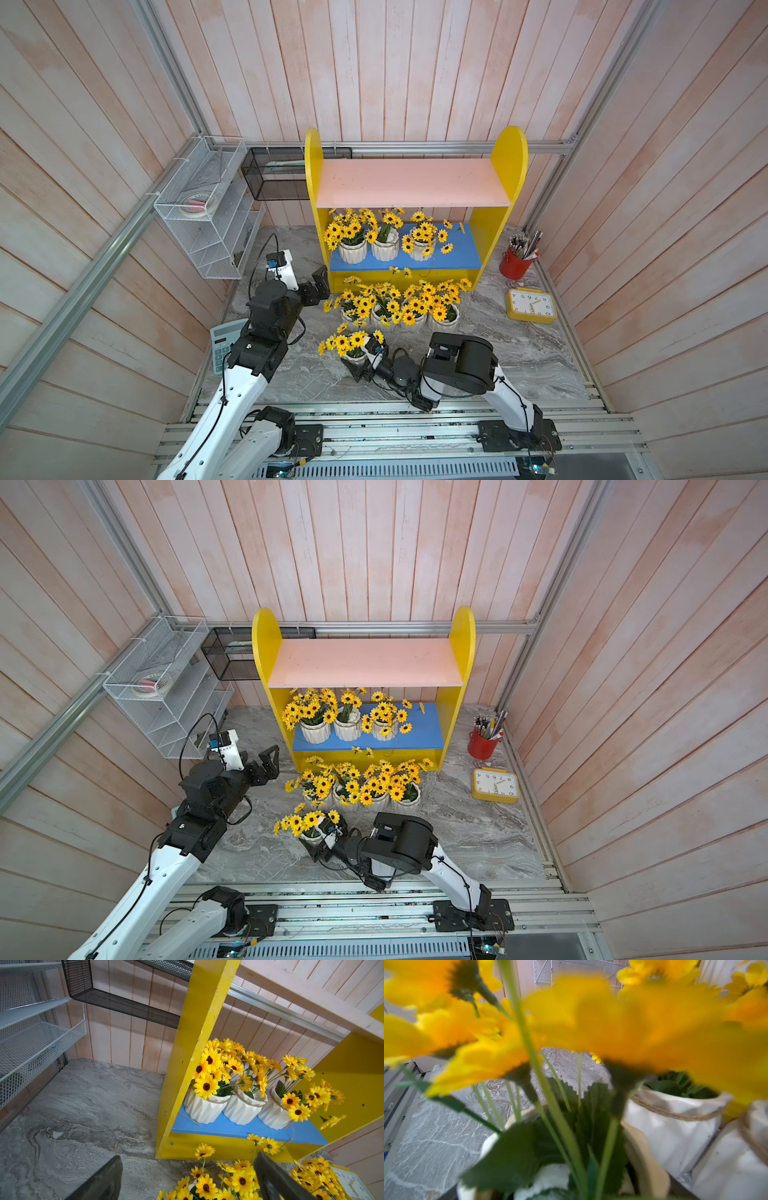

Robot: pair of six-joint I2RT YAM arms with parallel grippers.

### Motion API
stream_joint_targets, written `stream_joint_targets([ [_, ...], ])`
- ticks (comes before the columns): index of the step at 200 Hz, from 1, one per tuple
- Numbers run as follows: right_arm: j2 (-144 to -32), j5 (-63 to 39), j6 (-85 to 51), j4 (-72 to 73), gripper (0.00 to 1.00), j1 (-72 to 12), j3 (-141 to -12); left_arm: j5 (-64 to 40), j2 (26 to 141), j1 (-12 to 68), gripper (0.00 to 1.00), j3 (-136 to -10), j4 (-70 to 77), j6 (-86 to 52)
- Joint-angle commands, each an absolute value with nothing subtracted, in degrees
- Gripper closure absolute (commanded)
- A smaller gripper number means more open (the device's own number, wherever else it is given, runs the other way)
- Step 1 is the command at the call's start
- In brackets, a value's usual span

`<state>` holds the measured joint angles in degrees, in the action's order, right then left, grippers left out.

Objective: Take the sunflower pots off the shelves
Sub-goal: Place the sunflower pot at the center of the board.

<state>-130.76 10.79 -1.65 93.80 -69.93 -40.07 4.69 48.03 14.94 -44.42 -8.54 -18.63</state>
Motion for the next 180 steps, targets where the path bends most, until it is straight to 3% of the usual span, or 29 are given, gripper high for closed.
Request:
stream_joint_targets([
  [1, -128.2, 9.7, -2.2, 90.6, 0.02, -70.3, -39.6, 3.3, 47.8, 14.6, 0.0, -43.7, -7.3, -18.0],
  [180, -118.2, 14.5, -0.8, 88.3, 0.02, -73.1, -29.2, -0.3, 48.1, 14.7, 0.0, -43.9, -6.4, -18.6],
])
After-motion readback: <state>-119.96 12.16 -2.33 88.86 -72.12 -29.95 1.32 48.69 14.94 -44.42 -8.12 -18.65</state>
